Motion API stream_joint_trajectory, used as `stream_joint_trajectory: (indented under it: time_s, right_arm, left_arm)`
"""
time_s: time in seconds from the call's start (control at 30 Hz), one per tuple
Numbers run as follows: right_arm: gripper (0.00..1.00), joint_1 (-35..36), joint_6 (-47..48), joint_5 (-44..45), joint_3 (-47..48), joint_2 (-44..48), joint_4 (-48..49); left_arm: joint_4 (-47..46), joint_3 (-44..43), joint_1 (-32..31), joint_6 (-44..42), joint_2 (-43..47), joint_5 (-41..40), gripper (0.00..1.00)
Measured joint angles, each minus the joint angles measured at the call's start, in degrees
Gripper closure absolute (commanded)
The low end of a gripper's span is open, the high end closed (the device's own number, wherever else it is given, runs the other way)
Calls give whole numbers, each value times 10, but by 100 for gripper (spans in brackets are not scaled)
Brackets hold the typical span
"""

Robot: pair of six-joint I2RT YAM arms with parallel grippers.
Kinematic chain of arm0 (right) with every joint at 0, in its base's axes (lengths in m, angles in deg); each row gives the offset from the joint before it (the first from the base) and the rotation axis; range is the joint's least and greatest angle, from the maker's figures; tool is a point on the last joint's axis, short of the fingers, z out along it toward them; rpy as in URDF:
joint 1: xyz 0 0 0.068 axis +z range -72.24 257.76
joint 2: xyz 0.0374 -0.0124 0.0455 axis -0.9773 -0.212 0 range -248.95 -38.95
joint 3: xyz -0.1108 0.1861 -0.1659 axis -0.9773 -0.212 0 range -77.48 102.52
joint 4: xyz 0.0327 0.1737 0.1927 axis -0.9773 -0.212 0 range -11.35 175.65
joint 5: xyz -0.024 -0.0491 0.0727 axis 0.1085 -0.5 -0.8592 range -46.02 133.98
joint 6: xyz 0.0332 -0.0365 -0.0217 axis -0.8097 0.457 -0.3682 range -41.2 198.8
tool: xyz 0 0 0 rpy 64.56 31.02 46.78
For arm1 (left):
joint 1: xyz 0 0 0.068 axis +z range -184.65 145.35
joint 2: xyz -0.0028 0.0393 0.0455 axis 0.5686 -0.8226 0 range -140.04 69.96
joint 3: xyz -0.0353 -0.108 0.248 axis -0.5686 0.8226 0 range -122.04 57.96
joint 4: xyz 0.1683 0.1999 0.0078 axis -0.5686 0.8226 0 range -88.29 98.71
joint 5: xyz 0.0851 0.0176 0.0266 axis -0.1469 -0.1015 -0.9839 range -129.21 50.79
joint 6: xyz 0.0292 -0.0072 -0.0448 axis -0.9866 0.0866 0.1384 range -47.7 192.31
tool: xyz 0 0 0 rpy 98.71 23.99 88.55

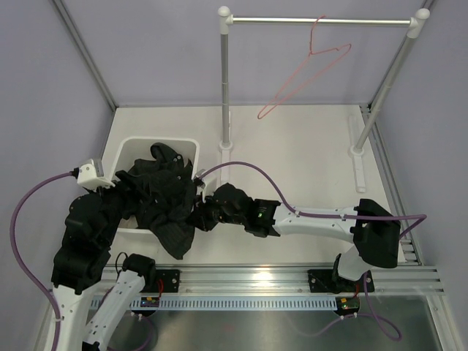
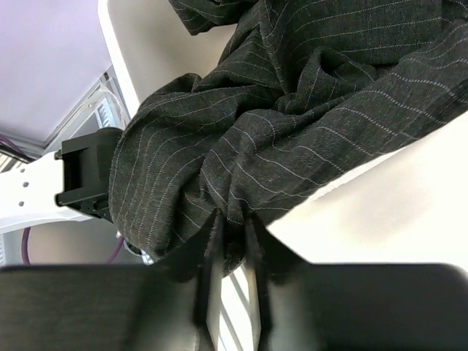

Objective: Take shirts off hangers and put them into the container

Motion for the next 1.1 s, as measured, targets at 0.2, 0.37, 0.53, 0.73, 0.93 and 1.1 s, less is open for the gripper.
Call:
stream_joint_trajectory:
  time_s: [0.2,0.37,0.53,0.73,0.93,1.1]
  right_arm:
    - [100,5,5,13,8,0,-12]
    - [100,15,22,37,33,0,-51]
    - [100,16,59,57,98,0,-119]
    - [100,12,112,56,279,-43,-197]
    - [100,-21,123,-6,408,-135,-216]
    - [100,-63,107,-79,513,-278,-245]
  left_arm:
    - [0,2,0,0,0,0,29]
    - [1,3,0,0,0,-1,29]
    - [9,3,0,-2,0,-11,28]
    - [37,-9,0,-6,0,-45,21]
    - [61,-29,0,-13,14,-69,21]
    - [80,-50,0,-23,32,-73,21]
